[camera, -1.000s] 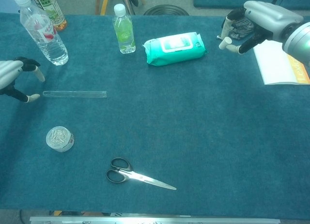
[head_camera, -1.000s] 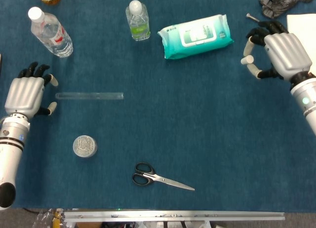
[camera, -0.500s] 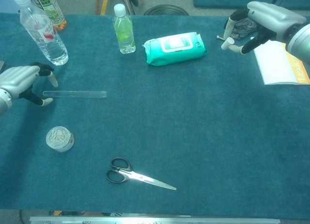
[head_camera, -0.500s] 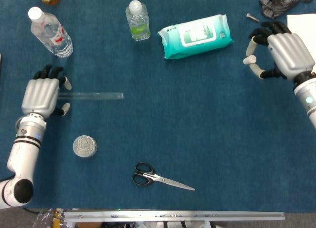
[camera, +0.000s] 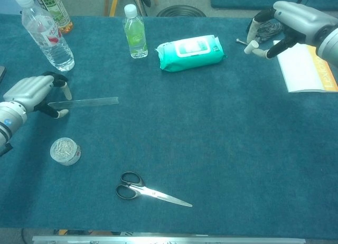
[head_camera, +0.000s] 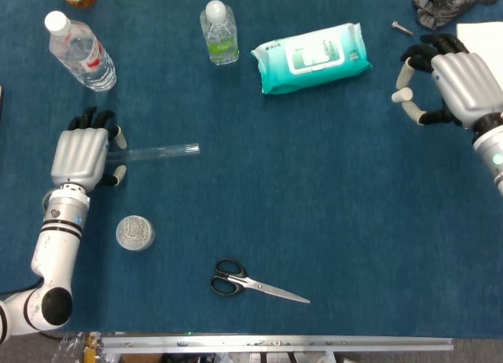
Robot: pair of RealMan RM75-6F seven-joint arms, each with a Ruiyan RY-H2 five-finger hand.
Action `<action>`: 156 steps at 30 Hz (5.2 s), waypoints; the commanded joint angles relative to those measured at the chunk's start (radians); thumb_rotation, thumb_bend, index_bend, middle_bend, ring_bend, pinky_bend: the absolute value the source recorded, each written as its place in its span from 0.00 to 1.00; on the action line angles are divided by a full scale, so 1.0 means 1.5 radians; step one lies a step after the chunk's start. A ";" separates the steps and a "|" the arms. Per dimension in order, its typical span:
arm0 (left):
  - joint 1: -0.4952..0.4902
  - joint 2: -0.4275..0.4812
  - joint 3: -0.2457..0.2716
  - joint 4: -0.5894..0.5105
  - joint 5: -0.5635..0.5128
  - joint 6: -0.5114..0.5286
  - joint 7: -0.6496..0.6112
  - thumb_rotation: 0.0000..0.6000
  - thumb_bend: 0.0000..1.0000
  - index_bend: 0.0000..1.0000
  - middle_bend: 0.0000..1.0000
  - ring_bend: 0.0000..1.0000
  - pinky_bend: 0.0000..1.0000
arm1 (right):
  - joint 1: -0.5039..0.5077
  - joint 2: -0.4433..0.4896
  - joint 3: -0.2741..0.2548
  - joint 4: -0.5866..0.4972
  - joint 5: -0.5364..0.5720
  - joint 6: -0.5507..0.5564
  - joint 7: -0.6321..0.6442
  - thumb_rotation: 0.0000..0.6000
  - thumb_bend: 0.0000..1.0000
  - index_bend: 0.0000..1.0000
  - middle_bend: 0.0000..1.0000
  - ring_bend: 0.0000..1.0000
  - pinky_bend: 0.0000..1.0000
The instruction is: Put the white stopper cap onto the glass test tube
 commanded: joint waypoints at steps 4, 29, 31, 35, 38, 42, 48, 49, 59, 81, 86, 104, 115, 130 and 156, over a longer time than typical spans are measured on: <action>-0.005 -0.003 -0.008 -0.001 -0.006 -0.004 -0.002 1.00 0.27 0.43 0.15 0.00 0.11 | -0.001 0.001 -0.001 0.000 -0.002 -0.001 0.005 1.00 0.30 0.56 0.30 0.12 0.09; 0.002 0.010 0.004 0.033 0.019 -0.016 -0.032 1.00 0.32 0.56 0.23 0.01 0.11 | -0.002 0.006 -0.001 -0.002 0.005 -0.005 0.012 1.00 0.29 0.56 0.30 0.12 0.09; 0.006 0.026 0.010 0.030 0.024 -0.017 -0.033 1.00 0.32 0.56 0.23 0.01 0.11 | -0.002 0.005 -0.001 -0.003 0.006 -0.004 0.010 1.00 0.29 0.56 0.30 0.12 0.09; 0.015 0.057 0.019 0.023 0.032 -0.022 -0.044 1.00 0.33 0.56 0.23 0.01 0.11 | -0.001 0.005 -0.002 -0.007 0.008 0.000 0.005 1.00 0.29 0.56 0.30 0.12 0.09; 0.019 0.071 0.021 0.022 0.034 -0.028 -0.054 1.00 0.33 0.55 0.23 0.01 0.11 | 0.000 0.004 -0.002 -0.010 0.011 0.001 0.001 1.00 0.29 0.56 0.30 0.12 0.09; 0.012 0.079 0.017 0.027 0.030 -0.049 -0.064 1.00 0.33 0.50 0.21 0.01 0.11 | 0.000 0.004 -0.002 -0.015 0.014 0.003 -0.002 1.00 0.29 0.56 0.30 0.12 0.09; 0.005 0.074 0.018 0.024 0.029 -0.062 -0.061 1.00 0.33 0.39 0.16 0.00 0.11 | -0.002 0.006 -0.003 -0.017 0.015 0.006 -0.001 1.00 0.29 0.56 0.30 0.12 0.09; 0.004 0.070 0.018 0.023 0.028 -0.061 -0.059 1.00 0.33 0.39 0.16 0.00 0.11 | -0.003 0.006 -0.003 -0.017 0.015 0.006 0.000 1.00 0.29 0.56 0.30 0.12 0.09; 0.006 0.034 0.019 0.019 0.030 -0.035 -0.040 1.00 0.33 0.43 0.16 0.00 0.11 | -0.010 0.016 -0.004 -0.014 0.005 0.004 0.017 1.00 0.29 0.56 0.30 0.12 0.09; 0.009 0.013 0.010 0.040 0.027 -0.027 -0.045 1.00 0.33 0.46 0.19 0.00 0.11 | -0.013 0.019 -0.006 -0.012 -0.001 -0.002 0.025 1.00 0.29 0.56 0.30 0.12 0.09; 0.007 0.008 0.009 0.043 0.028 -0.030 -0.044 1.00 0.33 0.46 0.19 0.00 0.11 | -0.013 0.021 -0.006 -0.013 0.000 -0.001 0.025 1.00 0.29 0.56 0.30 0.12 0.09; 0.015 0.001 -0.002 0.046 0.050 -0.018 -0.088 1.00 0.33 0.62 0.30 0.08 0.13 | -0.018 0.021 -0.005 -0.011 -0.005 -0.002 0.038 1.00 0.29 0.56 0.30 0.12 0.09; 0.039 0.075 -0.012 -0.039 0.089 -0.016 -0.188 1.00 0.33 0.64 0.34 0.11 0.14 | -0.024 0.020 0.000 -0.028 -0.028 -0.002 0.069 1.00 0.30 0.57 0.30 0.12 0.09; 0.063 0.185 -0.025 -0.157 0.156 -0.023 -0.356 1.00 0.33 0.64 0.33 0.11 0.14 | -0.022 0.001 0.021 -0.078 -0.078 -0.003 0.144 1.00 0.30 0.57 0.30 0.12 0.09; 0.052 0.191 -0.039 -0.168 0.157 -0.064 -0.484 1.00 0.33 0.64 0.33 0.11 0.14 | 0.059 -0.148 0.077 -0.111 -0.006 0.023 0.106 1.00 0.30 0.57 0.30 0.12 0.09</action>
